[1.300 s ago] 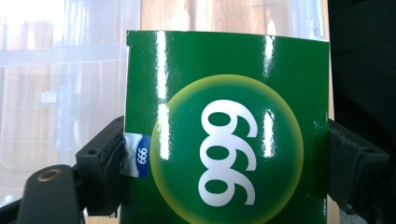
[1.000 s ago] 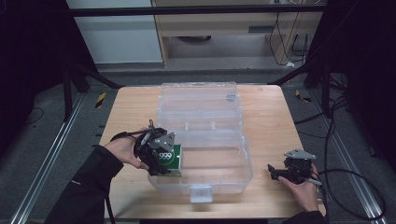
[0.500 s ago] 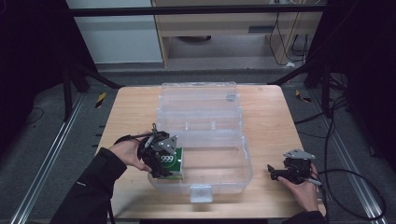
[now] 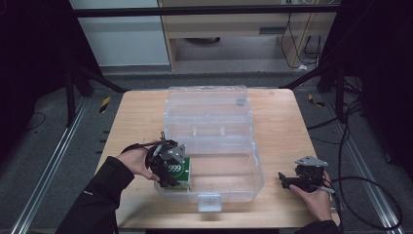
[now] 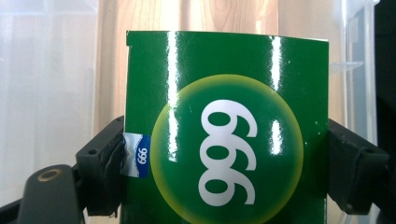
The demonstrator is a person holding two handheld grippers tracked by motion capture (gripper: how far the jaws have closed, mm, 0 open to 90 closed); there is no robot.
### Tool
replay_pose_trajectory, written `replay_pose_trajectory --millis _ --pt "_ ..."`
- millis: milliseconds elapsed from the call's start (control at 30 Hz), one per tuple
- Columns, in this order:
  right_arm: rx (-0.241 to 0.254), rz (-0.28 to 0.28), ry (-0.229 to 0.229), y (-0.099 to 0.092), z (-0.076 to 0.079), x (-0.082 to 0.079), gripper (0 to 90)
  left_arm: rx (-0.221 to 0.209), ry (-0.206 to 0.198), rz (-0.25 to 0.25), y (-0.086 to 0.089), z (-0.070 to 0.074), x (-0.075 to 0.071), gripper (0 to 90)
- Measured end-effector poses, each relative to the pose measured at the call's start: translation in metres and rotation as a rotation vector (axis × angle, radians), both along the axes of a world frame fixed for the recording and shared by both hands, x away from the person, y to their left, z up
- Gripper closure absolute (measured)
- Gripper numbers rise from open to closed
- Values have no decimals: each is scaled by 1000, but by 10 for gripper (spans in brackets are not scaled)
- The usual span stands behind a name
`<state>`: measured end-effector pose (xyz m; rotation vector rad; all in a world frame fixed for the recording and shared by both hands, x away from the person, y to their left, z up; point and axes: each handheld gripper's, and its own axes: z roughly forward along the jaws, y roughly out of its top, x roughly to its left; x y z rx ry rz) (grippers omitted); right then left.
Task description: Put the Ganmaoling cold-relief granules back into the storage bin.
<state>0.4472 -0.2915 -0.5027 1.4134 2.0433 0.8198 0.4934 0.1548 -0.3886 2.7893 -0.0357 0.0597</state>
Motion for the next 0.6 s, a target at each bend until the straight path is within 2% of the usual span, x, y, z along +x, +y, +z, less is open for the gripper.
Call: replay_pose_trajectory --millis 600 --pt "-8 8 4 1 -1 0 11 -31 6 -4 -2 -5 -3 149"
